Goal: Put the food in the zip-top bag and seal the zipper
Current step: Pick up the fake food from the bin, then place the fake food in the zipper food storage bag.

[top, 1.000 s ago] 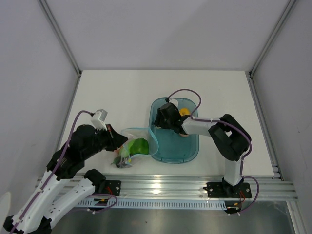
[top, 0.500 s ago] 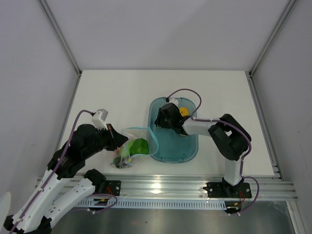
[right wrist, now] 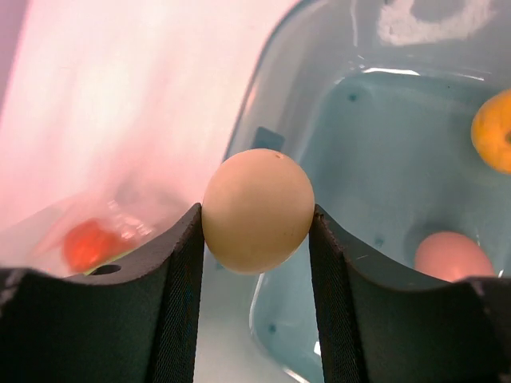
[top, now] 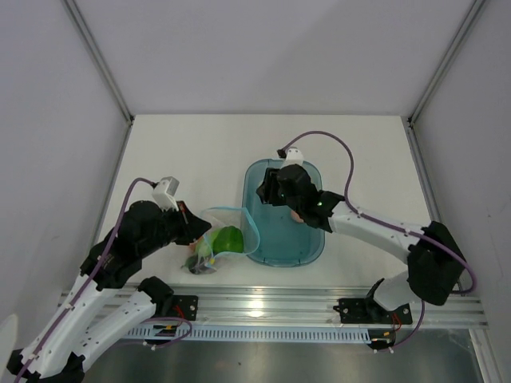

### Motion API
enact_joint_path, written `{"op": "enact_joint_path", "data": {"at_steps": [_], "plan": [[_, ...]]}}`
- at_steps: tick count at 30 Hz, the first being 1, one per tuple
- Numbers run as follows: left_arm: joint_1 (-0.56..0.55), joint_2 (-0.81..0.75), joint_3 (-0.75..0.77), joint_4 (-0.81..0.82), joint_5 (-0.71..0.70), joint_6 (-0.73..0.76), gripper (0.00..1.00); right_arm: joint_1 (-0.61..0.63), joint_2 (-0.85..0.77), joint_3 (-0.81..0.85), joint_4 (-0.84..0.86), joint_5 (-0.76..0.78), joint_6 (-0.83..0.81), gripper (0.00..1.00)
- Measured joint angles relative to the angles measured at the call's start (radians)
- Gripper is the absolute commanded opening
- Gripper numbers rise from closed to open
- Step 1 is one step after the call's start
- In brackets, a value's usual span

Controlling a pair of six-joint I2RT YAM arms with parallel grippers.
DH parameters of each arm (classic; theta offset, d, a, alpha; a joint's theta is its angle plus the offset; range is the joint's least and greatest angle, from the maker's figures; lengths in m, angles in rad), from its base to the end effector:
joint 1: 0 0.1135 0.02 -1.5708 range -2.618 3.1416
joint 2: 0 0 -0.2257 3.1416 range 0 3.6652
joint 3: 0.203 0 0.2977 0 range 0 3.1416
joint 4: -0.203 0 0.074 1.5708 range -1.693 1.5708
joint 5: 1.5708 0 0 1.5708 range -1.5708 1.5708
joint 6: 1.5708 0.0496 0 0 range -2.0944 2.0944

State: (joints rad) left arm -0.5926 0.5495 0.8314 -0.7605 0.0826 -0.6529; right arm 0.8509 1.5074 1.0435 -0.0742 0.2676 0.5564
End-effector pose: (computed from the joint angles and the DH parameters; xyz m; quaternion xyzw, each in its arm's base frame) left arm 0.1640 -0.1154 0.3133 -0.0043 0.8541 -0.3313 0.4009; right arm 0.2722 0.2906 0.1995 -0.0613 0.8622 0.2281 0.4481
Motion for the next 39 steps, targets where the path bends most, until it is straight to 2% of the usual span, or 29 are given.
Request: {"op": "enact_joint_path", "data": {"at_steps": [6, 10, 13, 19, 21, 22, 23, 26, 32, 39], "plan": [[0.0, 0.006, -0.001, 0.005, -0.001, 0.003, 0.0, 0.046, -0.195, -0.002, -0.045, -0.043, -0.089, 0.13], [0.0, 0.008, -0.001, 0.007, -0.001, 0.003, 0.01, 0.09, -0.304, -0.023, -0.038, -0.172, -0.185, 0.14], [0.0, 0.012, -0.001, 0.014, -0.001, 0.003, 0.01, 0.122, -0.338, -0.043, -0.027, -0.272, -0.24, 0.15], [0.0, 0.019, -0.001, 0.018, -0.001, 0.004, 0.01, 0.163, -0.323, -0.069, -0.026, -0.474, -0.323, 0.23], [0.0, 0.019, -0.001, 0.018, 0.0, 0.004, 0.01, 0.174, -0.296, -0.065, -0.026, -0.502, -0.334, 0.31], [0.0, 0.019, -0.001, 0.018, 0.0, 0.004, 0.01, 0.18, -0.275, -0.061, -0.027, -0.513, -0.34, 0.39], [0.0, 0.019, -0.001, 0.018, 0.0, 0.003, 0.01, 0.188, -0.253, -0.055, -0.026, -0.517, -0.343, 0.54], [0.0, 0.019, -0.001, 0.018, 0.0, 0.003, 0.01, 0.211, -0.192, -0.042, -0.025, -0.512, -0.345, 0.8], [0.0, 0.015, -0.001, 0.017, 0.0, 0.003, 0.01, 0.236, -0.153, -0.038, -0.01, -0.422, -0.336, 0.93], [0.0, 0.006, -0.001, 0.018, 0.0, 0.003, 0.01, 0.233, -0.195, -0.035, -0.005, -0.233, -0.303, 0.93]]}}
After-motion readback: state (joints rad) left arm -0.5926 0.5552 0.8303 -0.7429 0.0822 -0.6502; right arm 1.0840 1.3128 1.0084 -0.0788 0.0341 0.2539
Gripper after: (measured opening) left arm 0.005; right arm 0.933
